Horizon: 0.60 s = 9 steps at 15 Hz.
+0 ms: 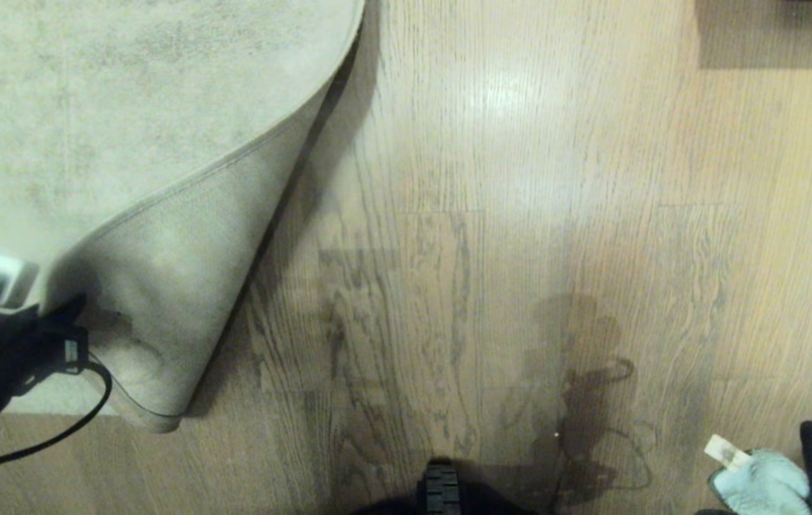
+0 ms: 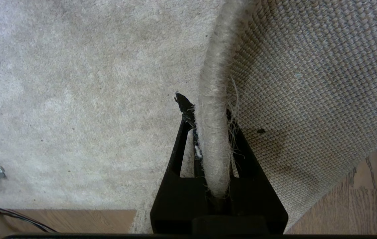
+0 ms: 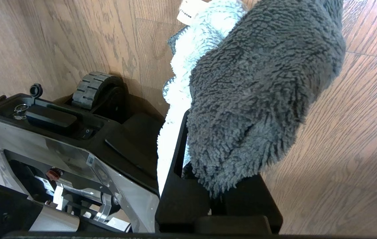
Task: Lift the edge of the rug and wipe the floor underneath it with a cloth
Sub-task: Lay down the carpet
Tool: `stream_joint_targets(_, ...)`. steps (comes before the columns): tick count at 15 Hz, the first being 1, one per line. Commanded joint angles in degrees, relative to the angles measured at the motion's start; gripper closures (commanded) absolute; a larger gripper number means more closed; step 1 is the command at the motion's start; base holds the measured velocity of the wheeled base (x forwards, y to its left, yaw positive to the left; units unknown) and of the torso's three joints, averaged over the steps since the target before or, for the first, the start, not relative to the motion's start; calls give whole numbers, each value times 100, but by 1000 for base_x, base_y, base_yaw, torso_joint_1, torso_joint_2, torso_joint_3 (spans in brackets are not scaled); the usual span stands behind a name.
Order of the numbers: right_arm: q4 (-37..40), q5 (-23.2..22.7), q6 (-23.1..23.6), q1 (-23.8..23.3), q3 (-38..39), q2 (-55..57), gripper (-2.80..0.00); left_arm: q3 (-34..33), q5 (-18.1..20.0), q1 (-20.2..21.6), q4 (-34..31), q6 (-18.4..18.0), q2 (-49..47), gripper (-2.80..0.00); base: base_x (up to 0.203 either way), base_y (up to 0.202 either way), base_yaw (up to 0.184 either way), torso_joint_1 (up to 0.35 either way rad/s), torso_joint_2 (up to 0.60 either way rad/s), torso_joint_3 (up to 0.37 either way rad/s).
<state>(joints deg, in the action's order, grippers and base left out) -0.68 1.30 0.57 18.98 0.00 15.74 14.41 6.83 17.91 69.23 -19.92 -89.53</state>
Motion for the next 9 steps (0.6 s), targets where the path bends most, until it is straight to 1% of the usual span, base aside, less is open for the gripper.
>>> stream_joint_targets(1,-10,2,4,-25,0,19,0,-21,3,2,38,-9,-3,0,0,0,0,0,0,0)
stream_joint_targets(4,-11,2,4,-474,0,27,0,-87,3,2,47,6,27,0,0,0,0,0,0,0)
stream_joint_targets(6,-11,1,-1,-1151,0,38,0,-87,3,2,78,6,32,0,0,0,0,0,0,0)
stream_joint_targets(7,-11,1,-7,-1381,0,36,0,-97,3,2,132,6,24,0,0,0,0,0,0,0)
stream_joint_targets(9,-11,2,-40,-1423,0,35,0,-156,3,2,161,6,32,0,0,0,0,0,0,0)
